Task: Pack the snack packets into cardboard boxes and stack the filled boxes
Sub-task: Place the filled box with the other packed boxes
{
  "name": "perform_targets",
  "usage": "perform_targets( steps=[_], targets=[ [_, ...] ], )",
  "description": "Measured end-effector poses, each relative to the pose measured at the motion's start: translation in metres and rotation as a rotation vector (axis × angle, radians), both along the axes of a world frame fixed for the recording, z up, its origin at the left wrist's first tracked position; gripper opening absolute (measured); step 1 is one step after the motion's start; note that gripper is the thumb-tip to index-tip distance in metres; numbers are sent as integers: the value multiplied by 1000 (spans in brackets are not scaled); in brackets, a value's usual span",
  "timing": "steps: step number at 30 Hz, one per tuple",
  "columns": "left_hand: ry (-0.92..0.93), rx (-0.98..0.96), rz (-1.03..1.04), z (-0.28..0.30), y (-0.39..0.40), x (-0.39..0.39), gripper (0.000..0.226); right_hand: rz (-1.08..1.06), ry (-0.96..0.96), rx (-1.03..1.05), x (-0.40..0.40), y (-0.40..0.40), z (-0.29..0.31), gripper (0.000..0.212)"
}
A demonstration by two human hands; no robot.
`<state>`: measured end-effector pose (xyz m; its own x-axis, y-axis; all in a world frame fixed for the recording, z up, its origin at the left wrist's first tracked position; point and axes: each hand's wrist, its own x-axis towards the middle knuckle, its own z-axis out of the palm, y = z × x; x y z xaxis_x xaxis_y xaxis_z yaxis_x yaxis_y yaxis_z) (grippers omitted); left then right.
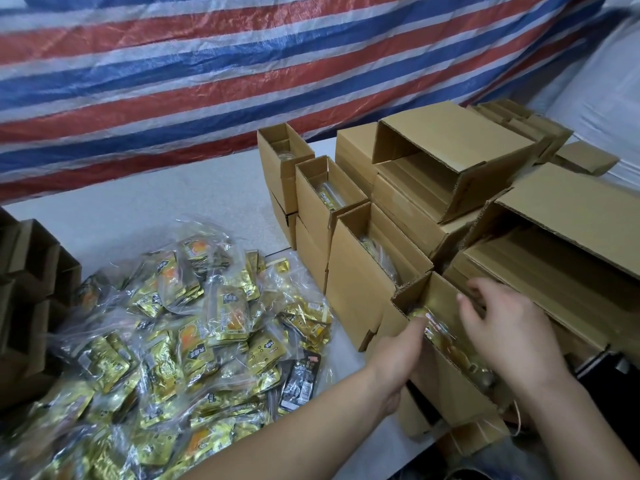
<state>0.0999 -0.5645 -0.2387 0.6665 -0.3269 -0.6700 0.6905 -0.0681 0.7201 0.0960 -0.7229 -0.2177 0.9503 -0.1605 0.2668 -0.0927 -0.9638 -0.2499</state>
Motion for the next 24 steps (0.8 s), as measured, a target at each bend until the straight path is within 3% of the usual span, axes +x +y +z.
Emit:
perform_targets(
  steps=[6, 15, 24],
  targets=[
    [-98, 103, 151, 10, 76, 18, 78, 169, 7, 174, 29, 60, 6, 18],
    [-197, 194, 417, 8, 227, -1, 50, 455, 166, 232, 62, 201, -5, 10],
    [-292, 386, 684, -12, 328, -42, 15, 682, 336, 246, 47, 323, -19, 16]
  ],
)
